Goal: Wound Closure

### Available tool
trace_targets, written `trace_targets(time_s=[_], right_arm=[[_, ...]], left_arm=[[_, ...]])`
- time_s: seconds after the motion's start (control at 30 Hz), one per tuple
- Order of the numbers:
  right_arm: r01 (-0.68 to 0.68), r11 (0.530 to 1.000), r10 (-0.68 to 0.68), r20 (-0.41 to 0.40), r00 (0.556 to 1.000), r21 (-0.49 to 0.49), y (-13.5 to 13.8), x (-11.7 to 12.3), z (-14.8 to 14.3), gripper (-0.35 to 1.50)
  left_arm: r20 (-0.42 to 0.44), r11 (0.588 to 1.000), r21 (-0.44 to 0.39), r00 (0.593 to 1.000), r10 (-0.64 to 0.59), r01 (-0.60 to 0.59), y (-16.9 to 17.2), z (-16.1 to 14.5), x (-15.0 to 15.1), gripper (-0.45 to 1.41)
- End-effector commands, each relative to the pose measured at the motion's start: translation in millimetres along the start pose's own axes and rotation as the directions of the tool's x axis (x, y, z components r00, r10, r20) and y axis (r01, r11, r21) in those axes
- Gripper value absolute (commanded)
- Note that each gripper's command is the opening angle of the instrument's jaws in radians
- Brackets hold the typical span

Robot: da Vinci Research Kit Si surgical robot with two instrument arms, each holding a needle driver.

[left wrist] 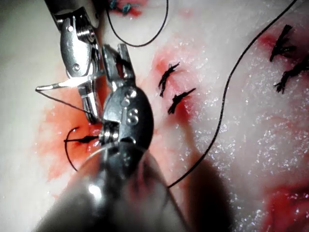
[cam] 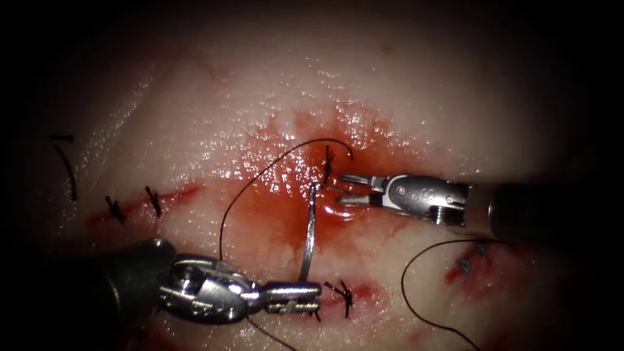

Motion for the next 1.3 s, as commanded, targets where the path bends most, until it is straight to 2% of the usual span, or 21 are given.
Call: trace_targets(time_s=[0.03, 0.17, 0.33, 0.53, 0.77, 0.93, 1.07, 1.1, 1.17, 1.2, 1.3], right_arm=[[0.006, 1.000, -0.007, 0.030, 1.000, 0.014, -0.7, -0.9, 1.0, -0.35], [0.004, 1.000, -0.006, 0.142, 0.990, 0.016, -1.6, -1.8, 0.9, -0.35], [-0.101, 0.995, 0.100, 0.202, 0.974, -0.005, -4.8, -1.8, -1.1, -0.35], [-0.147, 0.986, 0.131, 0.186, 0.974, 0.076, -10.9, 0.8, -2.6, -0.35], [-0.142, 0.976, 0.118, 0.148, 0.982, 0.166, -17.9, 6.8, -1.9, -0.35], [-0.144, 0.971, 0.126, 0.105, 0.987, 0.193, -19.8, 10.1, -1.3, -0.35], [-0.157, 0.968, 0.145, 0.074, 0.987, 0.198, -19.0, 11.0, -0.9, -0.35], [-0.151, 0.969, 0.143, 0.054, 0.988, 0.194, -18.2, 11.1, -0.8, 0.26], [-0.121, 0.974, 0.117, 0.030, 0.993, 0.193, -16.7, 11.1, -0.8, 1.25], [-0.094, 0.979, 0.092, 0.017, 0.996, 0.178, -15.7, 11.2, -1.0, 1.42], [-0.011, 0.994, 0.010, 0.002, 1.000, 0.105, -13.2, 11.1, -2.3, 1.48]], left_arm=[[-0.003, 1.000, -0.001, 1.000, -0.001, 0.001, 0.0, 0.6, -0.5, -0.45], [-0.013, 1.000, 0.010, 1.000, -0.004, 0.004, -0.2, 0.1, -0.8, -0.45], [-0.012, 0.999, 0.050, 1.000, -0.016, 0.017, -0.1, -0.7, -2.5, -0.45], [0.018, 0.995, 0.069, 0.997, -0.073, 0.071, 1.4, -0.8, -4.2, -0.45], [0.022, 0.990, 0.097, 0.994, -0.105, 0.102, 2.9, -2.0, -3.6, -0.45], [0.020, 0.985, 0.133, 0.993, -0.117, 0.113, 3.1, -4.2, -2.2, -0.45], [0.030, 0.977, 0.172, 0.991, -0.131, 0.124, 2.6, -6.3, -1.2, -0.45], [0.033, 0.973, 0.190, 0.990, -0.137, 0.129, 2.3, -7.1, -1.0, -0.45], [0.040, 0.964, 0.223, 0.987, -0.156, 0.144, 1.7, -8.4, -0.8, -0.43], [0.038, 0.958, 0.243, 0.986, -0.164, 0.150, 1.2, -9.4, -0.7, -0.42], [0.047, 0.946, 0.287, 0.984, -0.170, 0.150, 0.3, -11.7, -0.7, -0.45]])
